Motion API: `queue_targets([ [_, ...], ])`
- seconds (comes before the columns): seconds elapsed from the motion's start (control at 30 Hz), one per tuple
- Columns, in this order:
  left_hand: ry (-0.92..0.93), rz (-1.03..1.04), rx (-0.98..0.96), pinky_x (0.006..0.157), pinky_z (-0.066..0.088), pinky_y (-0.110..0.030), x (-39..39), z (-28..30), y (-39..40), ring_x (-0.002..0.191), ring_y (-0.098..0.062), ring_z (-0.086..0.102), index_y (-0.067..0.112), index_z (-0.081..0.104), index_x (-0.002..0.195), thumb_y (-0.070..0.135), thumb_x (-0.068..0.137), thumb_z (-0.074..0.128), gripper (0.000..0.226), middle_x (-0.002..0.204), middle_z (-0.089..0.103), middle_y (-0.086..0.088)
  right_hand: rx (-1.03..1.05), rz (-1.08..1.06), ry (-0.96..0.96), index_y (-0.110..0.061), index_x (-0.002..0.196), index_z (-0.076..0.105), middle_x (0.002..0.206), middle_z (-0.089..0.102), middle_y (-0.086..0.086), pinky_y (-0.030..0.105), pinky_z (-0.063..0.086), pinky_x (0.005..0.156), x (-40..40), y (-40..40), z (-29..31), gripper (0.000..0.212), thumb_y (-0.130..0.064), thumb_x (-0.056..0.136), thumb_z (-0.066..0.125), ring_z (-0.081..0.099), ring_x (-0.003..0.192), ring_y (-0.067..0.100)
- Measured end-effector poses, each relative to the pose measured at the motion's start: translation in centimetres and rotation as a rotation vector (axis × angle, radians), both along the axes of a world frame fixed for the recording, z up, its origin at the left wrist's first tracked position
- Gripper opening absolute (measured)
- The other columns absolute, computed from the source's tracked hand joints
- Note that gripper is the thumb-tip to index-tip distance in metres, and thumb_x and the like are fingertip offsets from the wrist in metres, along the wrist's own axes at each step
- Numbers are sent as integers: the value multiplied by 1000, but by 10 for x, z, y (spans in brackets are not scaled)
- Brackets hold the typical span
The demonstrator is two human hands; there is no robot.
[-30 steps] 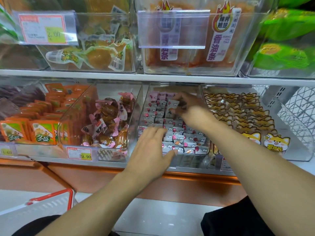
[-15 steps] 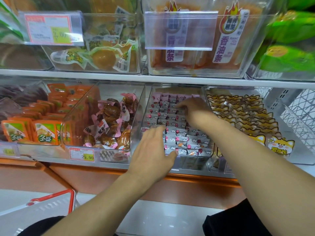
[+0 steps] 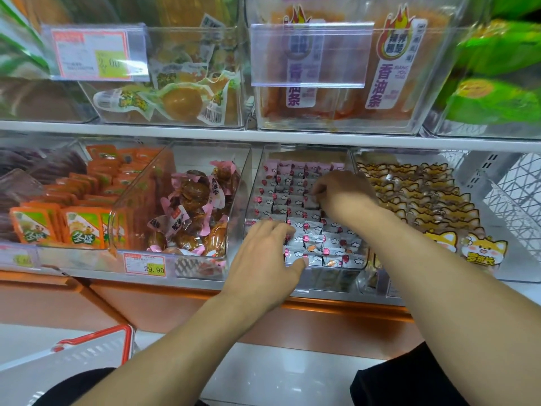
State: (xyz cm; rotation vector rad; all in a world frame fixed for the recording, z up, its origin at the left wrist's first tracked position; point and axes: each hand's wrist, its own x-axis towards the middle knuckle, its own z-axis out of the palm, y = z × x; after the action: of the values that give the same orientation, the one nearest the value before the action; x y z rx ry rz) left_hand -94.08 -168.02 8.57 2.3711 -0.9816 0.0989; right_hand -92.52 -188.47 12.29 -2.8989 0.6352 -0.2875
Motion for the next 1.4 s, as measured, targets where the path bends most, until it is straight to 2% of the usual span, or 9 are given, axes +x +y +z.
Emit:
queue_targets([
  [0.07,34,8,-32,102,27,-17,1,2,2,129,-4,37,27,55,134,46,88,71,53,135,52,13,154,-12,-143,-32,76,56,78,61,-20,33,56,75,-5,-1,4,29,-14,98,55,58,68,0],
  [0.13,91,23,-80,104,37,-23,1,5,3,127,-4,42,31,56,132,45,88,72,49,134,54,15,280,-27,-316,-30,80,53,75,57,-21,24,48,55,-14,-1,8,28,-11,100,52,57,65,-3],
  [0.27,196,68,-240,96,37,-20,3,14,5,115,2,49,35,60,125,41,87,73,41,128,59,19,494,-44,-650,-26,94,57,87,63,-9,24,45,64,-39,3,14,16,-11,97,59,61,79,12],
  [0.37,322,82,-395,98,42,-16,6,20,9,112,7,57,31,62,122,33,88,75,36,121,64,20,660,-74,-792,-28,91,58,86,67,-9,26,45,59,-60,12,22,17,-13,98,61,60,68,7],
  [0.53,571,124,-525,78,58,-25,10,31,18,89,-3,72,31,63,116,33,87,77,32,108,73,14,1361,-122,-801,-14,95,61,91,78,3,29,59,83,-92,38,26,10,-10,102,55,73,94,16],
  [0.67,896,50,-652,78,63,-34,6,37,23,89,-23,76,15,69,113,23,90,73,25,101,78,-3,1717,-158,-729,-1,100,60,100,77,17,29,62,78,-105,50,17,11,3,101,50,76,94,23],
  [1.03,1017,109,-899,66,58,-18,12,36,25,76,-13,73,17,82,85,41,69,77,29,91,78,-12,1741,-190,-494,-8,100,62,110,72,20,38,63,71,-103,45,9,10,-5,103,53,76,90,32],
  [1.27,984,125,-924,70,62,-24,22,34,18,89,-23,75,17,77,78,27,95,66,23,102,77,-15,1739,-142,-473,-5,119,59,114,73,18,41,63,75,-94,48,20,19,-9,106,46,75,96,30],
  [1.4,981,95,-948,73,61,-33,25,37,8,90,-23,75,15,64,81,22,102,58,23,107,76,-10,1756,-206,-539,-8,106,57,107,74,18,40,64,71,-91,49,26,11,-7,105,46,76,90,29],
])
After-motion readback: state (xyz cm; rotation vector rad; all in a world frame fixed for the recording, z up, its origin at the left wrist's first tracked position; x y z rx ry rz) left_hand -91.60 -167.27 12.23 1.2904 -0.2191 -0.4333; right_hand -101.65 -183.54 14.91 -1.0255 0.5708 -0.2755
